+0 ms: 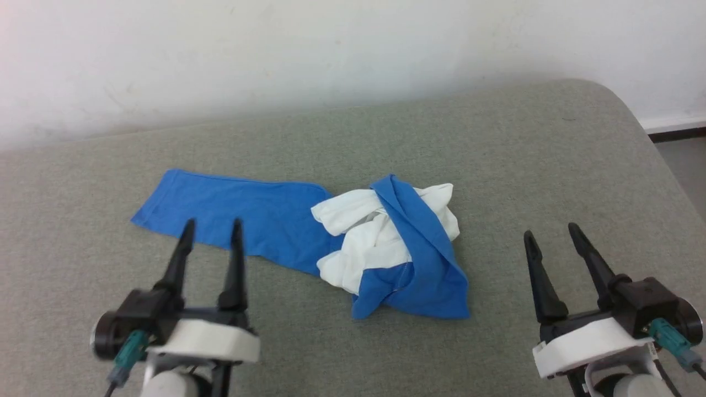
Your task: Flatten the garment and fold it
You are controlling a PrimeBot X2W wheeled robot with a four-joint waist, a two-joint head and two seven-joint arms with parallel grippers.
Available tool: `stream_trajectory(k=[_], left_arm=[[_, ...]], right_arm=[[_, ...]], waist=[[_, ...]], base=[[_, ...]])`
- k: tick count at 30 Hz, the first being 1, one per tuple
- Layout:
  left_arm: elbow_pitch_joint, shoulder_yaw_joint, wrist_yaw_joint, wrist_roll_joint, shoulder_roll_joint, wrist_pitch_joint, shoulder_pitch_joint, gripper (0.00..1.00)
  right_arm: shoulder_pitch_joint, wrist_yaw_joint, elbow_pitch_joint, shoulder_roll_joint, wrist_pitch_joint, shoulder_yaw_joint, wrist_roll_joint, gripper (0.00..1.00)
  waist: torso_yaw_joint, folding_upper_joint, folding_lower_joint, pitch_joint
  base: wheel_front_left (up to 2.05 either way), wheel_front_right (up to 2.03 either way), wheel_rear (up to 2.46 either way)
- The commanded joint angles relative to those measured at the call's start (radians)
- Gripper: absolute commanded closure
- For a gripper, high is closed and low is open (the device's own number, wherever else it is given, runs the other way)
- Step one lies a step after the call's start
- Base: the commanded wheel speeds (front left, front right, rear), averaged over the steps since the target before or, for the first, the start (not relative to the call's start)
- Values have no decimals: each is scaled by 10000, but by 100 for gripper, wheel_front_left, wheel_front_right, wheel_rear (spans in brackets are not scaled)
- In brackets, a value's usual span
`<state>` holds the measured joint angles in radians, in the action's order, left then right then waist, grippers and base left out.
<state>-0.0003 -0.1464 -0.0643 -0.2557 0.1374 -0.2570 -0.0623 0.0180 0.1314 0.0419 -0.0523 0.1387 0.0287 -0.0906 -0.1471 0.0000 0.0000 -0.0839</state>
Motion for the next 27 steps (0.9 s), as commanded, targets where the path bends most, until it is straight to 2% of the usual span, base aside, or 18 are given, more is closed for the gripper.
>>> stream_trajectory(k=[1, 7, 10, 13, 14, 15, 16, 18, 23, 27], left_arm=[[-112, 292, -88, 77, 106, -45, 376, 0], [-241, 794, -28, 177, 156, -46, 919, 0], [-314, 981, 75, 189, 46, -46, 1013, 0], [-375, 1109, 184, 217, -138, -46, 1020, 0], [-399, 1138, 266, 251, -267, -46, 1022, 0], [-401, 1155, 299, 265, -329, -46, 1024, 0], [-401, 1155, 299, 265, -329, -46, 1024, 0], [-368, 1182, 433, 309, -487, -47, 984, 0], [-338, 1204, 576, 352, -659, -47, 870, 0], [-300, 1151, 663, 406, -770, -47, 731, 0]], right_arm=[[197, -7, 89, 20, -109, 27, 133, 0], [326, -7, 274, 20, -538, 288, 363, 0], [284, -7, 206, -196, -1143, 720, 429, 0], [197, -7, -118, -760, -2280, 1364, 9, 0], [119, -7, -397, -1242, -3281, 1850, -390, 0], [50, -7, -498, -1491, -3725, 2091, -572, 0], [50, -7, -498, -1491, -3725, 2091, -572, 0], [-262, -7, -804, -2127, -4734, 2688, -1136, 0], [-991, -7, -1340, -2764, -5187, 3586, -1690, 0], [-1783, -7, -2379, -3145, -5346, 4501, -2287, 0]], waist=[[169, 0, 0, 136], [518, 0, 0, 220], [763, 0, 0, 198], [1048, 0, 0, 164], [1262, 0, 0, 146], [1355, 0, 0, 142], [1355, 0, 0, 142], [1619, 0, 0, 70], [1908, 0, 0, -68], [2130, 0, 0, -178]], base=[[0, 0, 0], [0, 0, 0], [0, 0, 0], [0, 0, 0], [0, 0, 0], [0, 0, 0], [0, 0, 0], [0, 0, 0], [0, 0, 0], [0, 0, 0]])
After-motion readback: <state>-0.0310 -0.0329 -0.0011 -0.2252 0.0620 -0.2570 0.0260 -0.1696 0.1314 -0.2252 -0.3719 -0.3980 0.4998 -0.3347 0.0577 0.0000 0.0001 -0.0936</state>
